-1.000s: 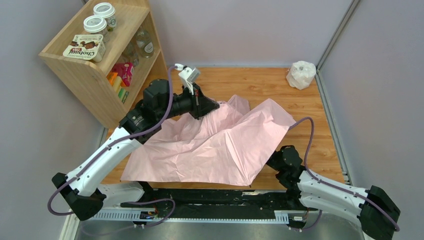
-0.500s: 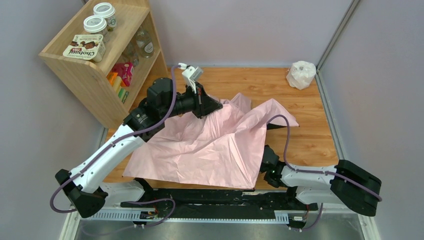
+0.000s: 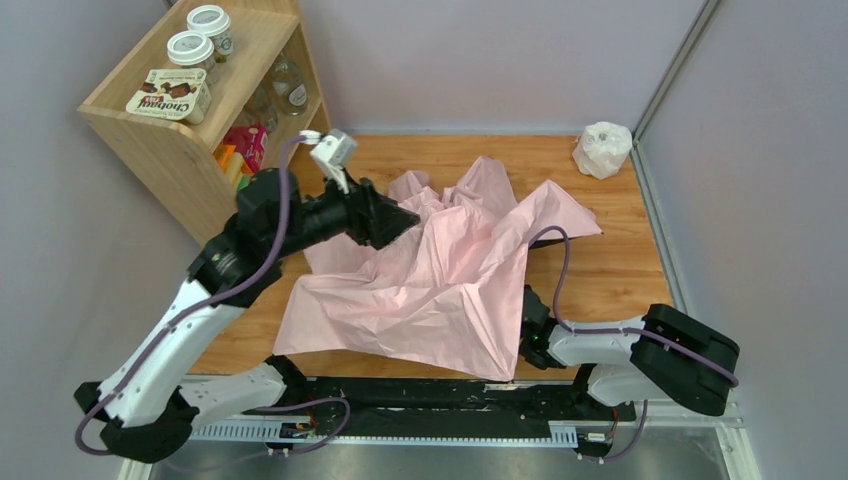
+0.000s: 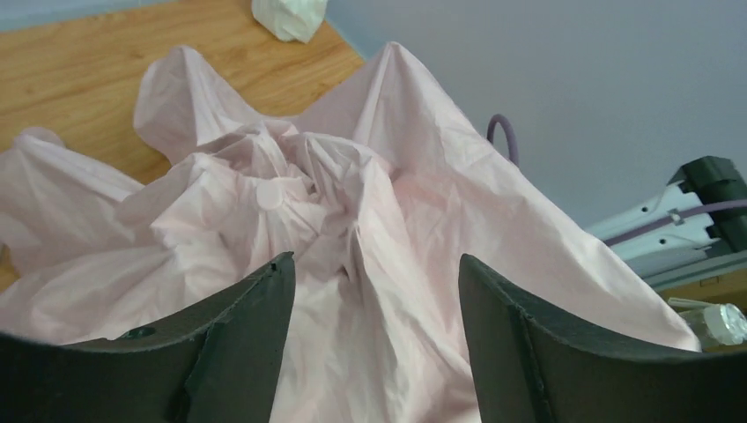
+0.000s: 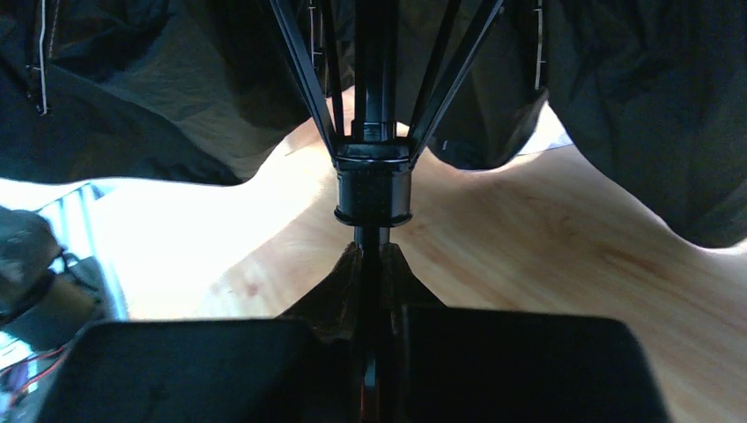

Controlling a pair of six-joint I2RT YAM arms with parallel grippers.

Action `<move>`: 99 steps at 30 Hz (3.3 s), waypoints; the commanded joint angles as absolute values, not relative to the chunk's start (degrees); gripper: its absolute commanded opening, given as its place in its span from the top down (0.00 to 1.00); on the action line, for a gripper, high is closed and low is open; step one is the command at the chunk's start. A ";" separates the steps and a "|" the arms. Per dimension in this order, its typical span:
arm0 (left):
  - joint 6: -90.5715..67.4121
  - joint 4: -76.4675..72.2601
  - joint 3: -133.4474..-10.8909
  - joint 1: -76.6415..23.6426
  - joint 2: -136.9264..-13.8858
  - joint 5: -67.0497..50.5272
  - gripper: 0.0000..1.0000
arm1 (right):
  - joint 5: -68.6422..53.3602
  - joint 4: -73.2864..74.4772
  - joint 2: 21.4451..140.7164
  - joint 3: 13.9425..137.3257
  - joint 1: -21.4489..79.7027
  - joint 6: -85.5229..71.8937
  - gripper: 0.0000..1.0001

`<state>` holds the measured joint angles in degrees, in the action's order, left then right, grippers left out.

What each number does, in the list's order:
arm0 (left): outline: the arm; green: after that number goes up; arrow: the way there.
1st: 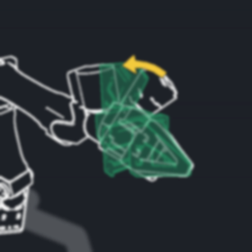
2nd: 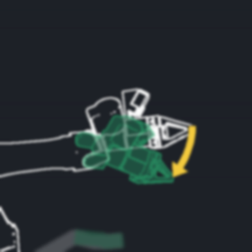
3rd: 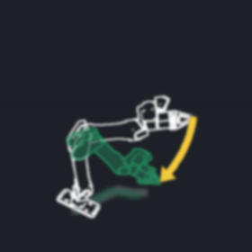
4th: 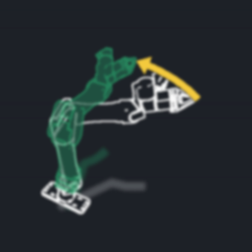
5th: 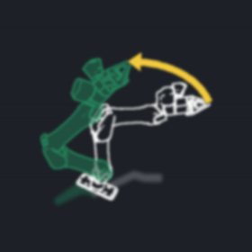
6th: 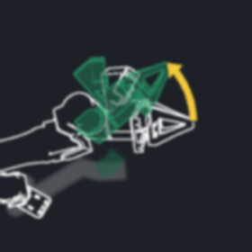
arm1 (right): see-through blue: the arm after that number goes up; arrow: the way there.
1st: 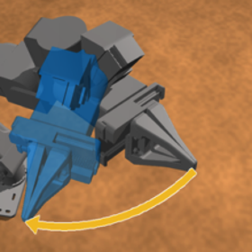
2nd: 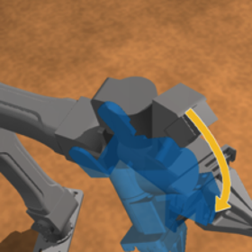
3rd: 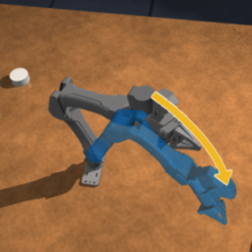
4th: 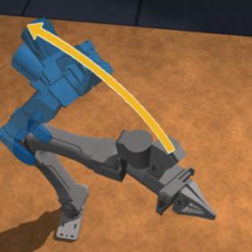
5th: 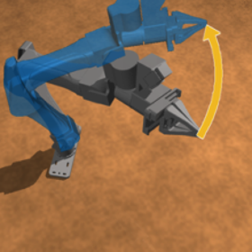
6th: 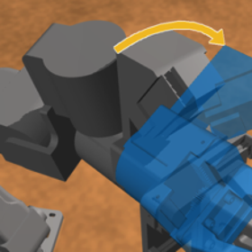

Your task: Put away the umbrella

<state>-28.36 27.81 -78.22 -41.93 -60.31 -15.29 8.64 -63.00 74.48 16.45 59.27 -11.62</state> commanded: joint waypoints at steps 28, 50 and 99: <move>-25.14 18.38 -78.40 -49.66 -65.56 -24.96 0.63 | 12.78 -46.40 62.07 27.35 51.42 -8.34 1.00; -28.83 6.40 -81.65 -45.79 -75.16 -33.84 0.52 | -9.32 -55.81 56.95 18.99 54.05 -16.80 1.00; -29.97 7.56 -64.78 -42.80 -59.15 -21.97 0.26 | -30.05 -43.59 49.92 24.70 50.27 -13.09 1.00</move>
